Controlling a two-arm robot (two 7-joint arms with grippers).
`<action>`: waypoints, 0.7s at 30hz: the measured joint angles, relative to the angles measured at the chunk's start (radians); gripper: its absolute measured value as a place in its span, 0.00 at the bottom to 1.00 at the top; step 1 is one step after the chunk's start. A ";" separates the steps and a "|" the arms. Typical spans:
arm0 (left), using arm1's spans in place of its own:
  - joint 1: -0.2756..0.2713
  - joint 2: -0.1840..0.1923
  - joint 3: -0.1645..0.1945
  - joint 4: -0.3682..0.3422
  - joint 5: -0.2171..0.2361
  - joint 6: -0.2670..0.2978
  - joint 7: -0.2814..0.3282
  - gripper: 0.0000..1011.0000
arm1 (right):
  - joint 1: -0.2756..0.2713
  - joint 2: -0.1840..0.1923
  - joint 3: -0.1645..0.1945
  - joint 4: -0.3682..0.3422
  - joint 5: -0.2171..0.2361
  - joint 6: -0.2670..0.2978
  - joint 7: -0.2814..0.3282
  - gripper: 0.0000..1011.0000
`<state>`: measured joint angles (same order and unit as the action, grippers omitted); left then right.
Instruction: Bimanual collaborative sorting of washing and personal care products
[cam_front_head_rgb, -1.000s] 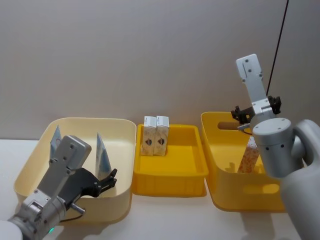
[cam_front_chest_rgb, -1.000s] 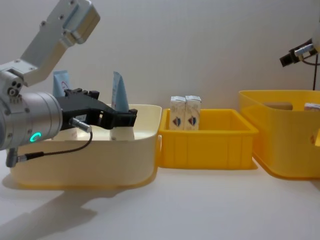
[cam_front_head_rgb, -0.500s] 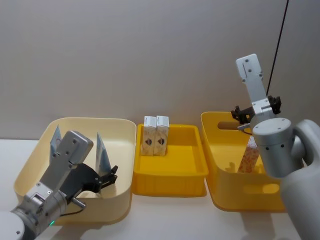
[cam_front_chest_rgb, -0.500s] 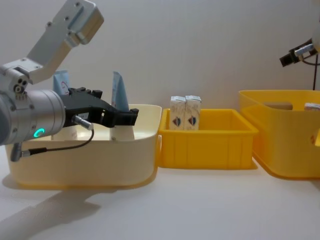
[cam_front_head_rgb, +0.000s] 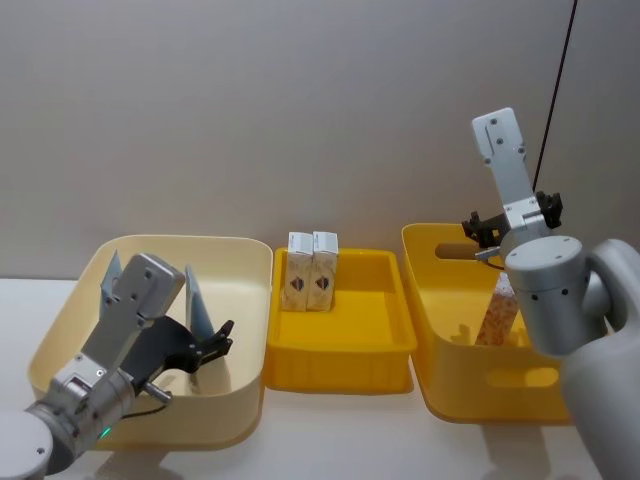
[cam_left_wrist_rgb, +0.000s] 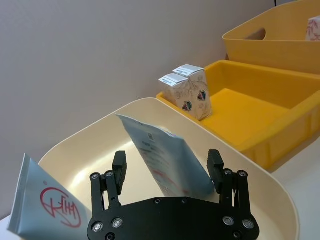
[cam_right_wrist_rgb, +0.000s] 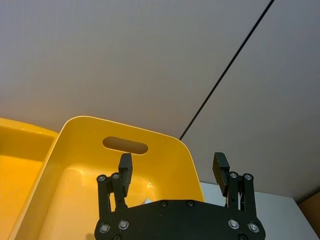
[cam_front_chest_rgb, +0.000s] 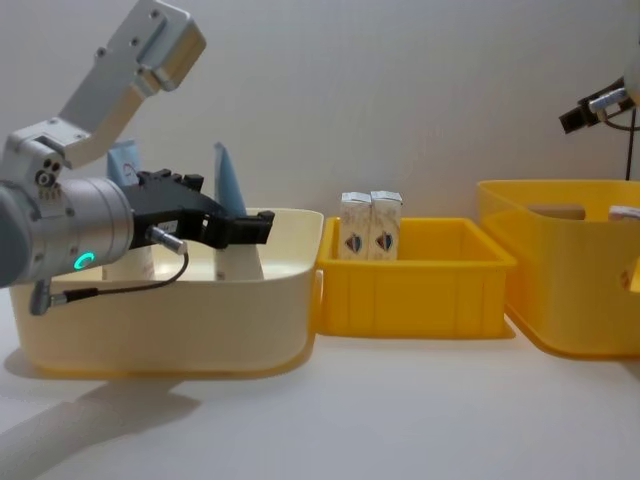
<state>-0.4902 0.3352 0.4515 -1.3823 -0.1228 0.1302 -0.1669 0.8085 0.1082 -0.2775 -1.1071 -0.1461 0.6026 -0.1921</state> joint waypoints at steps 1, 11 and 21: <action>-0.002 -0.002 0.000 0.004 0.000 -0.003 -0.002 0.99 | 0.000 0.000 0.000 0.000 0.000 0.000 0.000 0.99; -0.029 -0.026 0.004 0.049 0.004 -0.035 -0.025 0.99 | 0.000 0.000 0.000 0.000 0.000 0.000 0.000 0.99; -0.041 -0.039 0.006 0.071 0.006 -0.050 -0.036 0.86 | 0.000 0.000 0.000 0.000 0.000 0.000 0.000 0.99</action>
<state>-0.5308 0.2967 0.4572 -1.3116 -0.1171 0.0805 -0.2033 0.8085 0.1082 -0.2775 -1.1071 -0.1461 0.6026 -0.1921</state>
